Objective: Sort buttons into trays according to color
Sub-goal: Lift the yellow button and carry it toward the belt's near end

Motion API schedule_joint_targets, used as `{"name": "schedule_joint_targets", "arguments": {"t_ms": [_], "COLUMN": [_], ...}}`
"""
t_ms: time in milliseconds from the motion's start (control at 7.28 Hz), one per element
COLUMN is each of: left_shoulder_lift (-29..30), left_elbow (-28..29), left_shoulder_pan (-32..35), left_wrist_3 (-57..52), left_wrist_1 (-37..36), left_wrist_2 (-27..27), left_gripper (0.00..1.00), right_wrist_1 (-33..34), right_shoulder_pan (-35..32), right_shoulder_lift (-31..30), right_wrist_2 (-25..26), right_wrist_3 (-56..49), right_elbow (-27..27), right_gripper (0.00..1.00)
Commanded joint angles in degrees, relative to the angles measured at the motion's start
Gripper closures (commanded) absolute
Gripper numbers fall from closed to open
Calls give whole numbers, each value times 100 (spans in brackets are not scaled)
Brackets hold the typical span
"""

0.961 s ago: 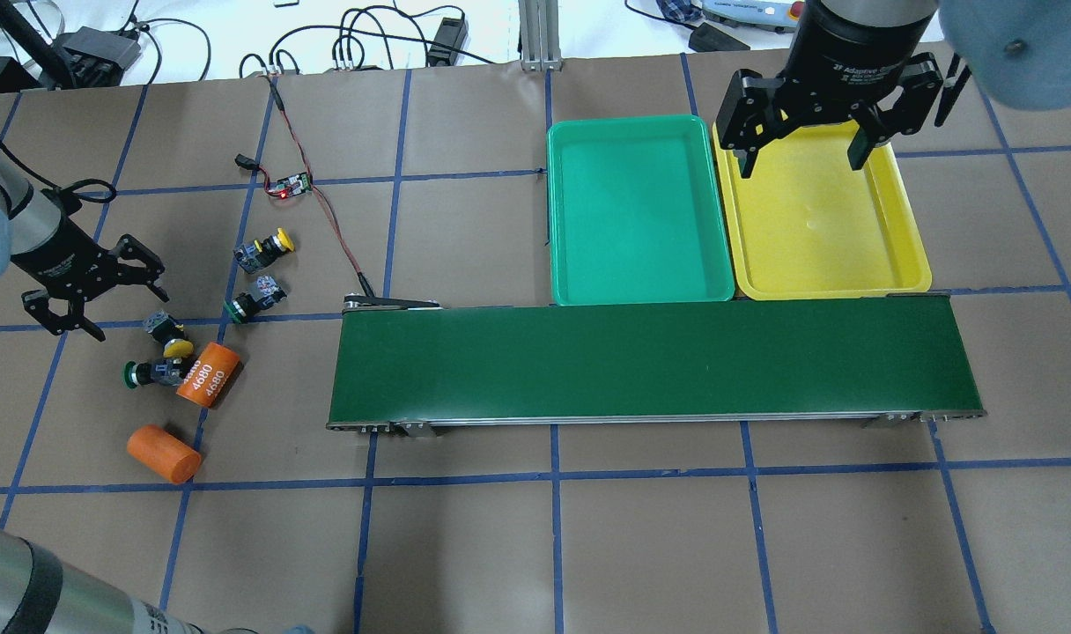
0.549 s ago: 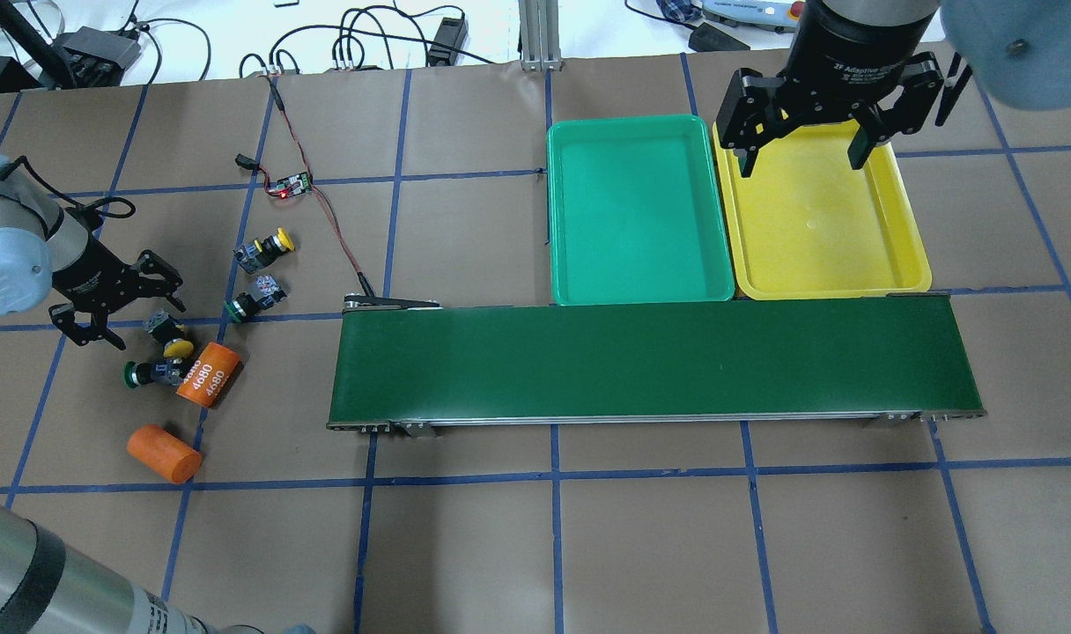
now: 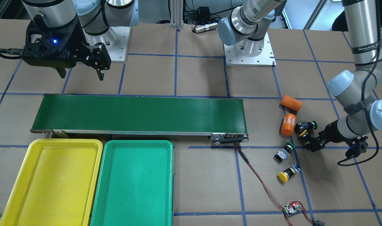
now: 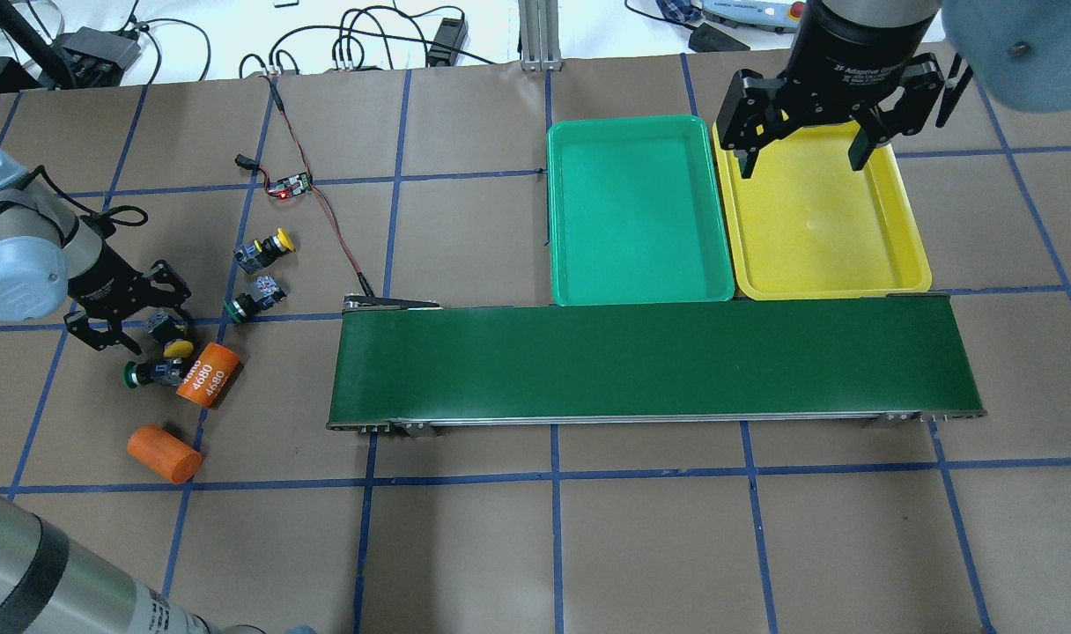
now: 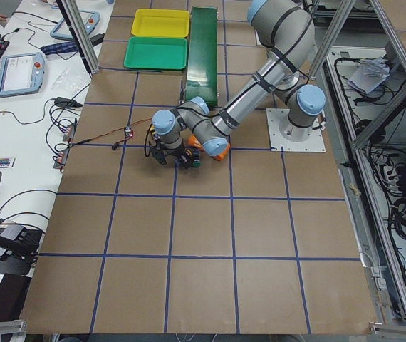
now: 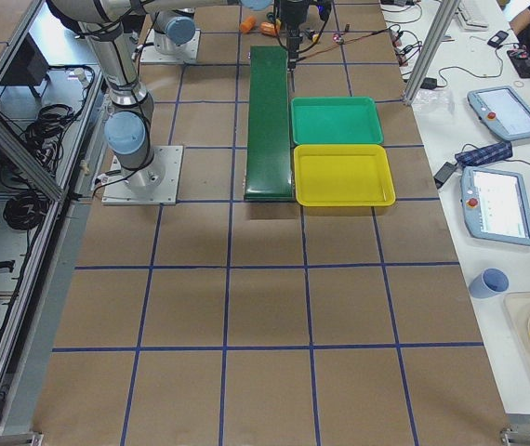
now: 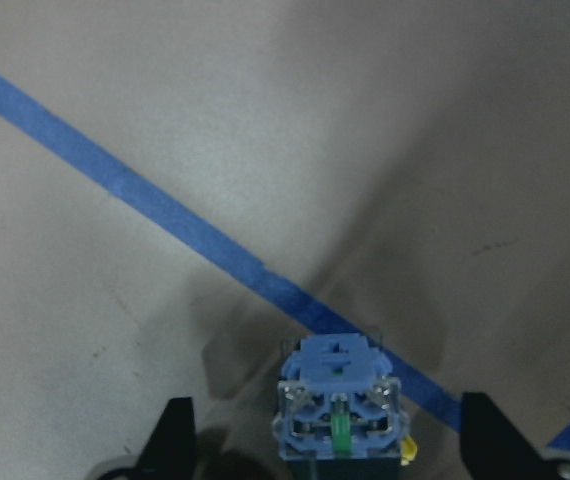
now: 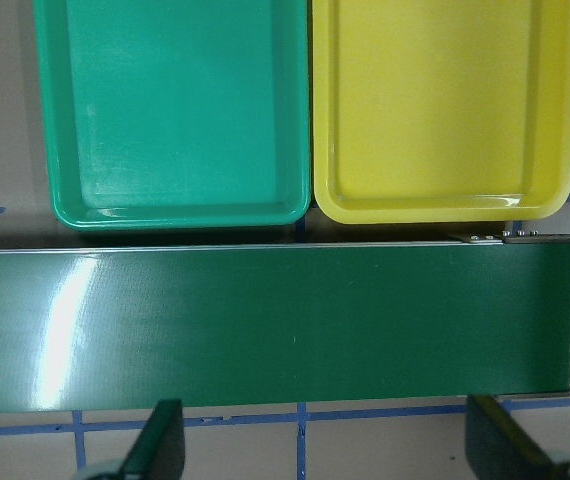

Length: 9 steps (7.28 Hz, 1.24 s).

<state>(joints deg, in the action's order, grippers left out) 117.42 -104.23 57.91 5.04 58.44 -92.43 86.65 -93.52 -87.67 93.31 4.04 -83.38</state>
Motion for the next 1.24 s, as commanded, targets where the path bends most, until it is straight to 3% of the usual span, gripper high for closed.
{"name": "schedule_joint_targets", "arguments": {"t_ms": [0, 137, 275, 549, 687, 1098], "left_shoulder_lift": [-122, -227, -289, -517, -649, -1000], "left_elbow": [-89, -72, -2, 401, 638, 579], "left_shoulder_pan": [1, 10, 10, 253, 830, 2483], "left_wrist_3": [-29, -116, -125, -47, 519, 4219], "left_wrist_1": [44, 105, 115, 622, 1007, 1415], "left_wrist_2": [-12, -12, -20, -12, -38, 84], "left_gripper": [65, 93, 100, 100, 100, 100], "right_wrist_1": [-8, -7, -60, -60, -60, -69], "right_shoulder_pan": [0, 0, 0, 0, 0, 0], "right_shoulder_lift": [-5, -5, -22, -22, -22, -22], "right_wrist_2": [-6, 3, 3, 3, 3, -6], "right_wrist_3": [-9, 0, -9, -9, -9, -9], "right_elbow": [-11, -11, -11, -11, -11, -11], "right_gripper": [0, 0, 0, 0, 0, 0]}}
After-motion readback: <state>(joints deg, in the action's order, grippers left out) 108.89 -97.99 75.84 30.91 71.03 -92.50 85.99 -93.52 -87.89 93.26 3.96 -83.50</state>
